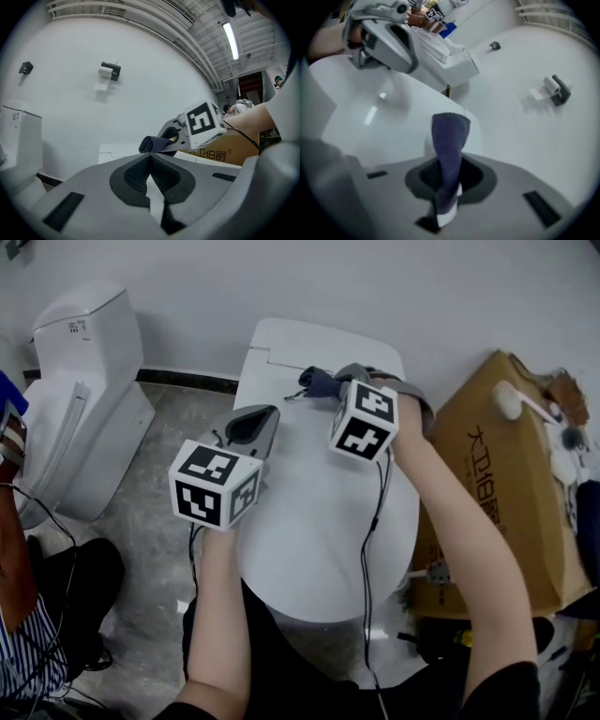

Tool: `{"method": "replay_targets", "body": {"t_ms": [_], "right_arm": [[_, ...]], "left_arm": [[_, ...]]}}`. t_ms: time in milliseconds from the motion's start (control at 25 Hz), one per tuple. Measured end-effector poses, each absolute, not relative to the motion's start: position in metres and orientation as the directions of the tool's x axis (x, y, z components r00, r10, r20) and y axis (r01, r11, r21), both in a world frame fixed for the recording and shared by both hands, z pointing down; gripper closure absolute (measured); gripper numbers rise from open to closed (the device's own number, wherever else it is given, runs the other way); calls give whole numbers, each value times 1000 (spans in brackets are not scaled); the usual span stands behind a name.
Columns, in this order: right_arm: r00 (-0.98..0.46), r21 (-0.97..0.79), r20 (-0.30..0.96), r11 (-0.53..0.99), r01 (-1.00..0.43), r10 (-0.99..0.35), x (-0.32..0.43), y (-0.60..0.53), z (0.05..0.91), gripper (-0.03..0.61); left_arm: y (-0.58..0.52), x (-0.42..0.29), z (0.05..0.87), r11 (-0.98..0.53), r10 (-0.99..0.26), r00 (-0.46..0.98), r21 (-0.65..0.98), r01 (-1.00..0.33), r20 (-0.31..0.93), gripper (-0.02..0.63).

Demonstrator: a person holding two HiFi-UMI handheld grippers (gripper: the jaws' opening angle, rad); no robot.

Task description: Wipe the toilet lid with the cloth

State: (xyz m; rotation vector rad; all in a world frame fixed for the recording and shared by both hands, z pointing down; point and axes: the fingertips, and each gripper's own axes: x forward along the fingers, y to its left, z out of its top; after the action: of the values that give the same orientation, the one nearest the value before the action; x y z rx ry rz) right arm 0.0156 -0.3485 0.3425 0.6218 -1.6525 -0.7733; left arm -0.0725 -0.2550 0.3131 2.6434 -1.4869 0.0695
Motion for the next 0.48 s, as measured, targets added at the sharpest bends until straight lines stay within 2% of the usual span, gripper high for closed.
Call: {"method": "replay_targets", "body": {"t_ms": [280,480], "right_arm": [[-171,748,655,663,9,-736,-3,-409,358,512],[-139,714,696,699,32,-704,-7,-409,384,512]], "left_arm": [[-250,-67,313,-531,-839,535,66,-845,98,598],[-249,-69,315,-525,-842,529,67,-849,102,598]]}}
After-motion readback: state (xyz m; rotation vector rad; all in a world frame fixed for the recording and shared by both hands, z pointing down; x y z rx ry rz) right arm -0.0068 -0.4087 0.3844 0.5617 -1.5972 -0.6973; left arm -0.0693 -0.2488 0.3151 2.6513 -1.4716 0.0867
